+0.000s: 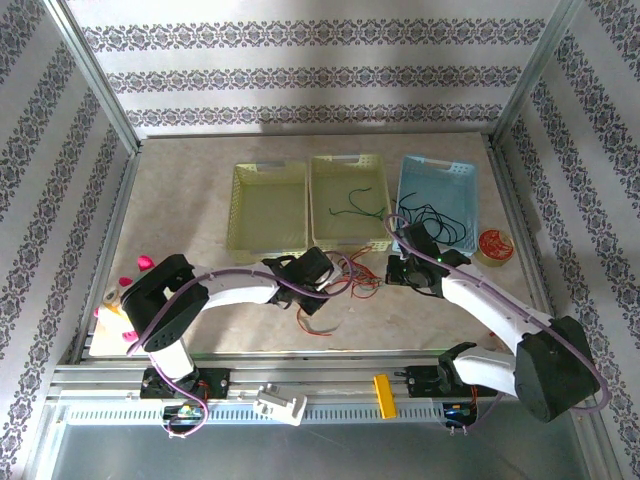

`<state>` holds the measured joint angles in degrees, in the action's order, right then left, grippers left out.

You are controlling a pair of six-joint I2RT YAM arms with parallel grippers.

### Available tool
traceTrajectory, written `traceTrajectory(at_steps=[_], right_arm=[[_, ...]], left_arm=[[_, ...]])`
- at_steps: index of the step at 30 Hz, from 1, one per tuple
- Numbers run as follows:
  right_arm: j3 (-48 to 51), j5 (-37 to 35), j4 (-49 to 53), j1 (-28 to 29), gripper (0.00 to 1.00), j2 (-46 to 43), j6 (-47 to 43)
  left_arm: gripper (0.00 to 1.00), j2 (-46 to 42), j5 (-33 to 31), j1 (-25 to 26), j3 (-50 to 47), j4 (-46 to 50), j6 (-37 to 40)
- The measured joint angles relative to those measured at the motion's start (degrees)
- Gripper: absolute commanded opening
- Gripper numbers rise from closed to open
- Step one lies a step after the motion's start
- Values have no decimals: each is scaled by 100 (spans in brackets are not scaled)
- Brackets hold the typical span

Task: Untangle the cables

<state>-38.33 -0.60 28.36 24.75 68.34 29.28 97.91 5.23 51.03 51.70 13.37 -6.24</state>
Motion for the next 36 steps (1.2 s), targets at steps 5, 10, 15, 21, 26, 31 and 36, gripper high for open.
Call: traceTrajectory(at_steps=[5, 10, 15, 21, 26, 31, 36], right_arm=[[35, 612, -129, 31, 27, 306, -81], [116, 815, -184, 52, 39, 356, -59], [247, 914, -197, 52, 39, 356, -31], [273, 938, -365, 52, 26, 455, 63], [273, 960, -505, 52, 10, 612, 136], [275, 964, -540, 52, 7, 490, 140], [376, 962, -542, 52, 7, -199, 116]], left_arm=[[24, -157, 13, -2, -103, -57, 164], [37, -293, 33, -2, -26, -87, 308], [44, -304, 81, -2, 76, -330, 350], [46, -247, 205, -2, 254, -656, 352], [45, 94, 208, 0, 540, -979, 350], [36, 575, 219, 0, 907, -1143, 348], [19, 890, 214, 2, 1045, -1217, 328]])
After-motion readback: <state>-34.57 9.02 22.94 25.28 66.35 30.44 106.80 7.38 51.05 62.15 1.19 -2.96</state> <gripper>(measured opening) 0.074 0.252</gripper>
